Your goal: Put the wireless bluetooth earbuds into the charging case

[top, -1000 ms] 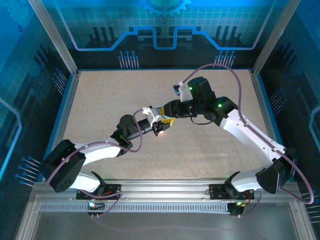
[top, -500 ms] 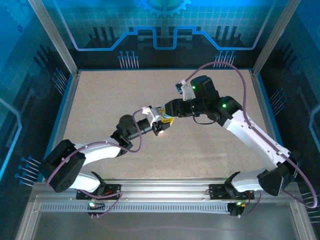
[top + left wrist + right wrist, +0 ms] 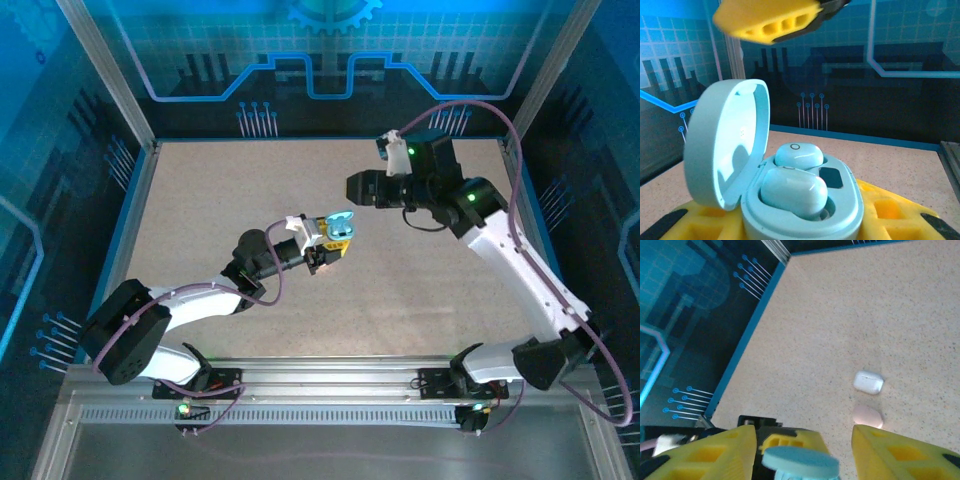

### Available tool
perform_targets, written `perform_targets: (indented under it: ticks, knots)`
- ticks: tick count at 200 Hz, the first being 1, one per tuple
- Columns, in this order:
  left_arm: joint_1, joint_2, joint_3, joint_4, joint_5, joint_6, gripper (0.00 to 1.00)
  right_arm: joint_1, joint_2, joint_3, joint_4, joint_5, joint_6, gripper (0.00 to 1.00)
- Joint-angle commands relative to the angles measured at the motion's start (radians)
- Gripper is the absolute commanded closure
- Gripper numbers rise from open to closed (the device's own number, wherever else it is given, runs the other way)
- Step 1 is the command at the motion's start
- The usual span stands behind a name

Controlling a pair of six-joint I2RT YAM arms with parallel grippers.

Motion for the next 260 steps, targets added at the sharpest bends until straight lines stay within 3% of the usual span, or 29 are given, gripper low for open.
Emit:
perform_targets:
  ticks: [1, 43, 112, 180, 260]
  knots:
    - [-0.009, -0.038, 0.030, 0.035, 0.040, -0.018, 0.71, -0.012, 0.080, 0.059, -0.108, -0.039, -0.041, 0.44]
    - [-0.009, -0.058, 0.043, 0.010, 0.024, -0.029, 0.71, -0.018, 0.123, 0.053, -0.185, -0.169, -0.109, 0.42]
    - [-0.009, -0.062, 0.052, 0.018, 0.010, -0.062, 0.70, -0.076, 0.003, -0.123, -0.107, -0.364, -0.068, 0.42]
    - [-0.009, -0.055, 0.067, 0.025, 0.039, -0.083, 0.69, -0.140, -0.018, -0.302, 0.134, -0.759, 0.078, 0.41]
    - [-0.009, -0.048, 0.080, 0.008, 0.073, -0.094, 0.64, -0.164, -0.012, -0.355, 0.228, -0.760, 0.144, 0.71]
